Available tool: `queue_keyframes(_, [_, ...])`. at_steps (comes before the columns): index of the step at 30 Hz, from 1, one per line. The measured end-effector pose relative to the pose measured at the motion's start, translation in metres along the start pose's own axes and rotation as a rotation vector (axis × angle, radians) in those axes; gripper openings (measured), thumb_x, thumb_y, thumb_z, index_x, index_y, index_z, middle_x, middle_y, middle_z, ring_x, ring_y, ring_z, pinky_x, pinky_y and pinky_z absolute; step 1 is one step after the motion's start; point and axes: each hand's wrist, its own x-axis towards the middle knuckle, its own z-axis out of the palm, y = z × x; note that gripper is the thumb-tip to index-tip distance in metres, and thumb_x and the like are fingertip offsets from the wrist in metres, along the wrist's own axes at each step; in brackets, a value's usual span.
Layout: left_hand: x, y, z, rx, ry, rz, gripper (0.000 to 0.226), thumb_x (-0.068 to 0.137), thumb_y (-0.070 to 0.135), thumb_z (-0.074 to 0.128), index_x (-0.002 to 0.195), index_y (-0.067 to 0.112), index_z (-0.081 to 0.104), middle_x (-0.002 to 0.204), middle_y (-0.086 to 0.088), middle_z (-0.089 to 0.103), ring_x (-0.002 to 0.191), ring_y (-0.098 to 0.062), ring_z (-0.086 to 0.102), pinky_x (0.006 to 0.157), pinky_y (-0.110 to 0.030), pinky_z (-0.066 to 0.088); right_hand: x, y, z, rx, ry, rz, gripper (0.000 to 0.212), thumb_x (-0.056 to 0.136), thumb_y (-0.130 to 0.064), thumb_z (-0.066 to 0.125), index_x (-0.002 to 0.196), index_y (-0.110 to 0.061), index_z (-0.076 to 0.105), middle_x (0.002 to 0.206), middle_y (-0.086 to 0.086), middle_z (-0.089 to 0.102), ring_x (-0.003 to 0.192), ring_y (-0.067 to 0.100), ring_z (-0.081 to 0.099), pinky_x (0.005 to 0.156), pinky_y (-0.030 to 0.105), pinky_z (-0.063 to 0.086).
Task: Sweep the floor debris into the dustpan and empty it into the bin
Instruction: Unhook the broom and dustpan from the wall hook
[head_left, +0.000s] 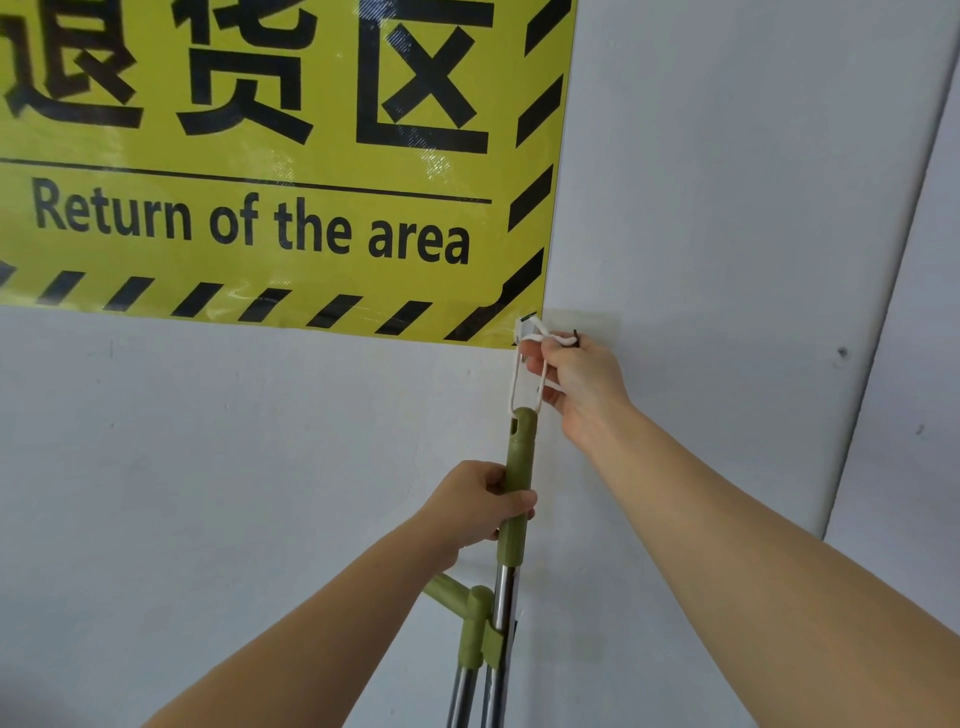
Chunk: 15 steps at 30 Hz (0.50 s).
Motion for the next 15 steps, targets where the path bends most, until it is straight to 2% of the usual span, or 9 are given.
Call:
queue_keyframes(6, [0.0, 0.003, -0.002, 0.0, 0.005, 0.008, 0.022, 0.092, 0.019, 0.064, 0.111, 0.008, 0.064, 0.097, -0.004, 0.074, 0.089, -0.013, 0.068, 0.078, -0.027, 0.055, 0.0, 0.0, 0.002, -0.025, 0.004, -0.075, 0.016, 0.096, -0.013, 0.053, 0.088, -0.02, 0.064, 0.088, -0.001, 0.066, 0.077, 0.011, 0.053, 0.075, 0.032, 0.044])
queue_keyframes(10, [-0.002, 0.0, -0.004, -0.008, 0.006, 0.013, 0.019, 0.091, 0.019, 0.064, 0.108, 0.009, 0.065, 0.096, -0.004, 0.074, 0.087, -0.012, 0.068, 0.078, -0.027, 0.056, -0.011, -0.002, -0.001, 0.064, -0.083, -0.116, 0.018, 0.095, -0.012, 0.054, 0.084, -0.019, 0.066, 0.081, -0.001, 0.064, 0.081, 0.015, 0.053, 0.076, 0.034, 0.043])
queue_keyframes(12, [-0.003, -0.003, -0.005, -0.013, 0.008, 0.009, 0.018, 0.091, 0.019, 0.064, 0.107, 0.009, 0.065, 0.096, -0.004, 0.074, 0.085, -0.011, 0.068, 0.074, -0.024, 0.055, -0.022, -0.002, -0.004, 0.115, -0.148, -0.107, 0.02, 0.092, -0.01, 0.053, 0.079, -0.013, 0.069, 0.073, 0.001, 0.062, 0.072, 0.014, 0.053, 0.069, 0.03, 0.042])
queue_keyframes(15, [-0.007, -0.01, -0.006, -0.022, 0.006, 0.004, 0.016, 0.091, 0.018, 0.065, 0.103, 0.008, 0.067, 0.095, -0.005, 0.075, 0.085, -0.011, 0.068, 0.074, -0.024, 0.055, -0.036, 0.007, -0.009, 0.176, -0.203, -0.056, 0.036, 0.088, -0.013, 0.051, 0.055, -0.013, 0.067, 0.059, 0.002, 0.055, 0.047, 0.011, 0.044, 0.055, 0.027, 0.035])
